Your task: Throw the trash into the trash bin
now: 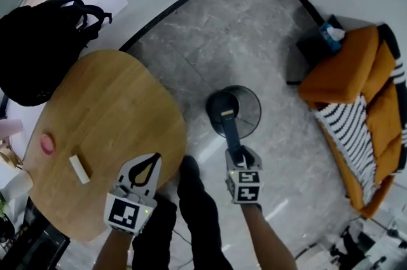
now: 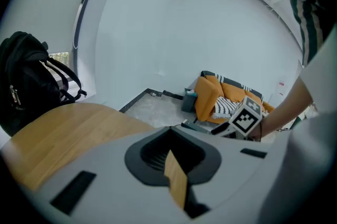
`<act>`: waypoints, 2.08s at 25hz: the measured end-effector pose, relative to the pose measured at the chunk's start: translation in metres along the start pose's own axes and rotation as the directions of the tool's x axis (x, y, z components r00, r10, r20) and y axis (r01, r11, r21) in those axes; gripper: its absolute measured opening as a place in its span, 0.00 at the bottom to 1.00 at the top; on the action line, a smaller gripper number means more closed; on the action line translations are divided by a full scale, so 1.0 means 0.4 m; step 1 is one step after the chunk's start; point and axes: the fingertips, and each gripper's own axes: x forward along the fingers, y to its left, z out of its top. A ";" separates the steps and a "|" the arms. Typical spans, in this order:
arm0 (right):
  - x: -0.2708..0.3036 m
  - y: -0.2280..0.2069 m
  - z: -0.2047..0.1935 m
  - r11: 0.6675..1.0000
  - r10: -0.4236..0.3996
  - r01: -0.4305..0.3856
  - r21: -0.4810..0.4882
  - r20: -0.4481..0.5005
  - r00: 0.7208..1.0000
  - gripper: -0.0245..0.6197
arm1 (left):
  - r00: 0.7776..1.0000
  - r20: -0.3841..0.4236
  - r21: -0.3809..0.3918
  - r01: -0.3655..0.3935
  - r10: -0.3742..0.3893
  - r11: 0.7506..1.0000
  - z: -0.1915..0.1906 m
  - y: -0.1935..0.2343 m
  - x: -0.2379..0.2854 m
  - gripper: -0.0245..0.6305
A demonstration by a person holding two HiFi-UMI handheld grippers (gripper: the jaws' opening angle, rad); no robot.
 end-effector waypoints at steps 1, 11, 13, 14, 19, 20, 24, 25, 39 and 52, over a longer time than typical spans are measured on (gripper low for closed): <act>0.028 -0.036 -0.008 0.999 -0.021 0.022 0.034 -0.020 1.000 0.33 | 1.000 0.002 0.003 0.000 0.000 1.000 0.001 0.003 0.010 0.03; 0.291 -0.124 -0.048 1.000 -0.005 0.002 -0.009 -0.249 0.968 0.33 | 1.000 0.008 0.029 0.014 -0.015 0.999 -0.014 0.026 0.074 0.03; 0.340 -0.134 -0.064 1.000 0.001 -0.007 -0.017 -0.306 0.952 0.33 | 1.000 0.006 0.021 0.013 -0.013 1.000 -0.022 0.034 0.081 0.04; 0.362 -0.140 -0.070 1.000 -0.001 -0.009 -0.029 -0.333 0.943 0.33 | 1.000 0.003 0.020 0.012 -0.012 1.000 -0.028 0.039 0.084 0.04; 0.446 -0.139 -0.098 1.000 0.011 -0.019 -0.016 -0.413 0.911 0.33 | 1.000 -0.012 0.003 0.001 -0.001 1.000 -0.066 0.075 0.090 0.03; 0.459 -0.134 -0.093 1.000 0.022 -0.028 -0.008 -0.404 0.915 0.33 | 1.000 -0.017 -0.004 -0.003 0.003 1.000 -0.073 0.081 0.088 0.03; 0.480 -0.113 -0.094 0.998 0.058 -0.066 -0.005 -0.414 0.908 0.34 | 0.999 -0.030 -0.025 -0.021 0.020 0.999 -0.092 0.107 0.081 0.04; 0.477 -0.112 -0.097 0.998 0.055 -0.064 -0.007 -0.420 0.906 0.34 | 0.999 -0.031 -0.028 -0.025 0.024 0.999 -0.094 0.113 0.078 0.04; 0.240 -0.063 0.061 0.997 0.005 -0.012 -0.078 -0.084 0.996 0.04 | 0.998 0.026 -0.070 -0.055 0.057 0.996 -0.047 0.111 -0.069 0.03; -0.100 0.295 0.239 0.973 0.204 -0.177 -0.149 0.199 0.958 0.04 | 0.979 0.087 -0.109 -0.176 0.186 0.978 -0.044 0.165 -0.339 0.03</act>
